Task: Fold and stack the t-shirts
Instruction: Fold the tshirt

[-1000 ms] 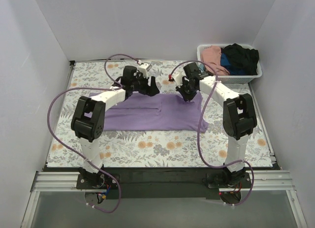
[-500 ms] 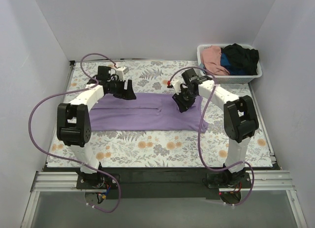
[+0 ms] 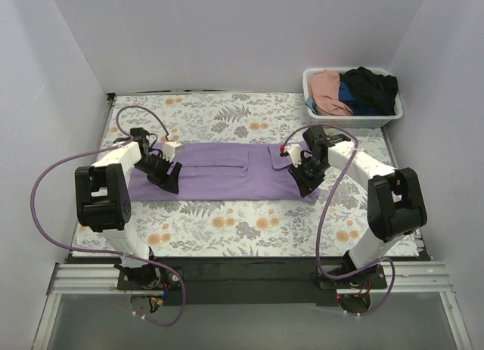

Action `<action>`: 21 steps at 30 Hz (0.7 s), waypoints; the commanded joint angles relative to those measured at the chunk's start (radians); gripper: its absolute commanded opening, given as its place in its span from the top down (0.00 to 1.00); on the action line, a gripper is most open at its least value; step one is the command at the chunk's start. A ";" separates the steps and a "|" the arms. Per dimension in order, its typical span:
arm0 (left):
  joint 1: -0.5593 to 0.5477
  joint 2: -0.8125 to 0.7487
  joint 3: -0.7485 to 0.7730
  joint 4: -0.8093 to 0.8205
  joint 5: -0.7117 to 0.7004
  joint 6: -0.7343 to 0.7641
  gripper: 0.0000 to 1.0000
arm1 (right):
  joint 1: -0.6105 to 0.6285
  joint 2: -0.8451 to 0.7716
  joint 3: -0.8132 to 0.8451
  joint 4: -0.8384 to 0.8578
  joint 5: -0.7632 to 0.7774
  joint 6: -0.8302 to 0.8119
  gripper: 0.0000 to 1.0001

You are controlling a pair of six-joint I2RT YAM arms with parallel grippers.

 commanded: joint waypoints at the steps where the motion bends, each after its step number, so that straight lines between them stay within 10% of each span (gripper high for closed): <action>1: -0.003 -0.060 -0.063 0.079 -0.125 0.090 0.37 | -0.012 0.038 -0.038 0.027 0.040 -0.017 0.69; 11: 0.092 -0.028 -0.270 0.240 -0.375 0.194 0.48 | -0.054 0.215 0.036 0.207 0.258 -0.081 0.84; 21: 0.112 -0.187 -0.427 0.146 -0.339 0.303 0.50 | -0.012 0.538 0.503 0.204 0.317 -0.133 0.85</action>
